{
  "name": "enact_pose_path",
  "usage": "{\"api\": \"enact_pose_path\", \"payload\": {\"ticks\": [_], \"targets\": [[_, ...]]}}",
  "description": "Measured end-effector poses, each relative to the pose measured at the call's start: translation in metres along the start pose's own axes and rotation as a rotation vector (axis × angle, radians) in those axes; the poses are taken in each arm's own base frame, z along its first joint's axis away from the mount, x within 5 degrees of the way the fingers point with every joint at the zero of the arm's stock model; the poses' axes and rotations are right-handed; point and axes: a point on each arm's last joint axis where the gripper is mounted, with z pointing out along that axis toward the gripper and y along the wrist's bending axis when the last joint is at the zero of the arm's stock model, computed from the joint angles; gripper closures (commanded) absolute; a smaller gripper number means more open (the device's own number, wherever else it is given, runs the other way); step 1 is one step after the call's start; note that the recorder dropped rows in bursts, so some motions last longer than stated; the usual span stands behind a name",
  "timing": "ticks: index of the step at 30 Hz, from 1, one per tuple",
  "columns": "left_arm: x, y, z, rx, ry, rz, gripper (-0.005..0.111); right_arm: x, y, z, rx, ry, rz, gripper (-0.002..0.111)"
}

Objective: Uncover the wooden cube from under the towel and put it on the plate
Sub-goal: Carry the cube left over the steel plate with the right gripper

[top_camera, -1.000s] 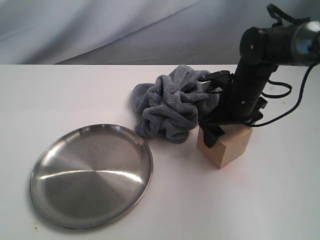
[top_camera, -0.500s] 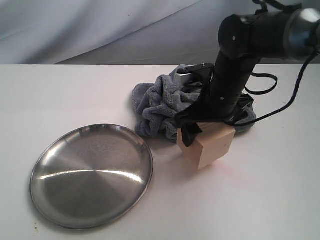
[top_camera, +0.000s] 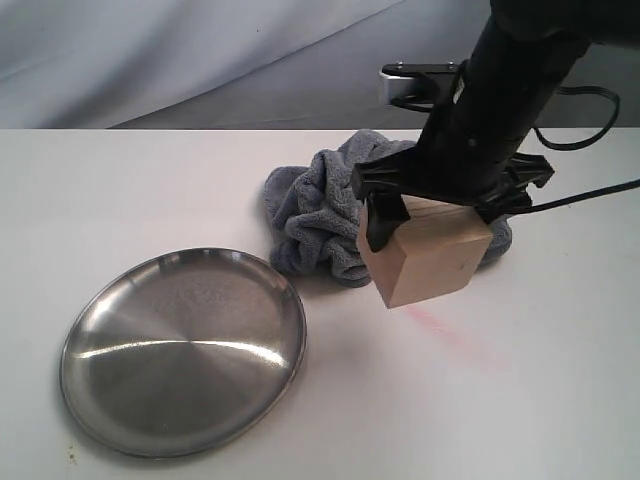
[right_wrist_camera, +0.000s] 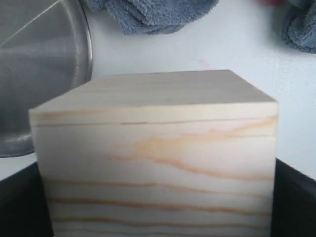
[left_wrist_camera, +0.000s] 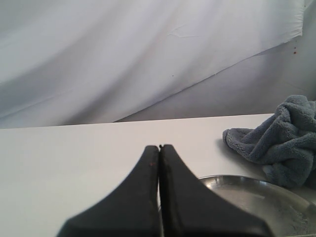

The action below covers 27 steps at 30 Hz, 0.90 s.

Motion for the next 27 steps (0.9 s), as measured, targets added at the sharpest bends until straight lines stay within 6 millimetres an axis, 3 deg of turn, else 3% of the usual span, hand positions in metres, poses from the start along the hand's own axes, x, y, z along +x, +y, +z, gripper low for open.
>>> {"api": "enact_pose_path", "payload": {"ticks": [1,5,6,9,15,21,27], "targets": [[0.000,0.000,0.000,0.000,0.000,0.000,0.107,0.001,0.004,0.001,-0.003,-0.004,0.005,0.108],[0.000,0.000,0.000,0.000,0.000,0.000,0.107,0.007,0.055,0.011,-0.063,-0.072,-0.003,0.108],[0.000,0.000,0.000,0.000,0.000,0.000,0.107,0.009,0.071,0.020,-0.083,-0.077,0.009,0.108],[0.000,0.000,0.000,0.000,0.000,0.000,0.107,0.010,0.092,0.044,-0.097,-0.075,0.045,0.108],[0.000,0.000,0.000,0.000,0.000,0.000,0.107,0.009,0.127,0.079,-0.173,-0.157,0.128,0.108],[0.000,0.000,0.000,0.000,0.000,0.000,0.107,-0.008,0.156,0.089,-0.216,-0.172,0.137,0.108],[0.000,0.000,0.000,0.000,0.000,0.000,0.107,-0.024,0.167,0.093,-0.159,-0.125,0.116,0.108]]}}
